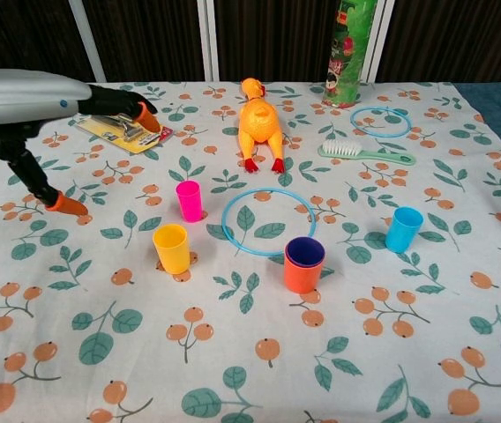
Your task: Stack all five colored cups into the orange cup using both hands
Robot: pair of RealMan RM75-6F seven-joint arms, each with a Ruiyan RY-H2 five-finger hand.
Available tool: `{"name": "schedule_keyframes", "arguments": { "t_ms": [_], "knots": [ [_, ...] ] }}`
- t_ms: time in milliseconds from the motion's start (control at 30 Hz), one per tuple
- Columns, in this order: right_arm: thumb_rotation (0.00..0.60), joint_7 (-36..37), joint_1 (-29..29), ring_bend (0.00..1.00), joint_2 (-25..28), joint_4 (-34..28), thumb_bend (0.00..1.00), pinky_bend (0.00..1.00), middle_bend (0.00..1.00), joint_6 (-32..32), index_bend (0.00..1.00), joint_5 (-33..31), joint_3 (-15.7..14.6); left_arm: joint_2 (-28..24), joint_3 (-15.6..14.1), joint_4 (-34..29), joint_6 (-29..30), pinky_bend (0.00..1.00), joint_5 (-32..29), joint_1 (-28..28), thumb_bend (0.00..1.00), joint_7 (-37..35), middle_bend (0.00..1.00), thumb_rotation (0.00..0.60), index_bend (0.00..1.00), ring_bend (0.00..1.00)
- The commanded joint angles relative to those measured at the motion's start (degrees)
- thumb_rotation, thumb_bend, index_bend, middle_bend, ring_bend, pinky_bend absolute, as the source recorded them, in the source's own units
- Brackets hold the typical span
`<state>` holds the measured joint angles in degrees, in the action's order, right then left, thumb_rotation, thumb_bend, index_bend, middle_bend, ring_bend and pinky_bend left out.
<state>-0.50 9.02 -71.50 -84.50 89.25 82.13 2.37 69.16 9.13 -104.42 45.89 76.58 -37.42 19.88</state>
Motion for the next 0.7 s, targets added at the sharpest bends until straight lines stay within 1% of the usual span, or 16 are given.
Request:
{"name": "schedule_keyframes", "arguments": {
  "t_ms": [33, 167, 333, 700],
  "knots": [
    [0.600, -0.2, -0.3, 0.00, -0.1, -0.3, 0.35, 0.10, 0.00, -0.1, 0.05, -0.2, 0.3, 2.6, -0.3, 0.5, -1.1, 0.00, -2.6, -2.0, 0.12, 3.1, 0.00, 0.600, 0.18, 0.00],
    [0.600, -0.9, -0.6, 0.00, 0.0, -0.7, 0.35, 0.10, 0.00, -0.8, 0.05, -0.7, 0.6, 5.6, -0.9, 2.0, -1.5, 0.00, -4.8, -3.8, 0.12, 5.6, 0.00, 0.600, 0.21, 0.00],
    [0.600, -1.4, -0.8, 0.00, -0.1, -1.0, 0.35, 0.10, 0.00, -1.2, 0.06, -0.8, 1.2, 8.4, -1.4, 3.5, -1.6, 0.00, -6.5, -5.4, 0.13, 6.9, 0.00, 0.600, 0.25, 0.00],
    [0.600, -1.2, -1.3, 0.00, -0.2, -0.9, 0.35, 0.10, 0.00, -2.0, 0.05, -1.0, 2.1, 11.5, -3.1, 5.4, -0.7, 0.00, -7.7, -7.2, 0.23, 8.4, 0.00, 0.600, 0.35, 0.00]
  ]
}}
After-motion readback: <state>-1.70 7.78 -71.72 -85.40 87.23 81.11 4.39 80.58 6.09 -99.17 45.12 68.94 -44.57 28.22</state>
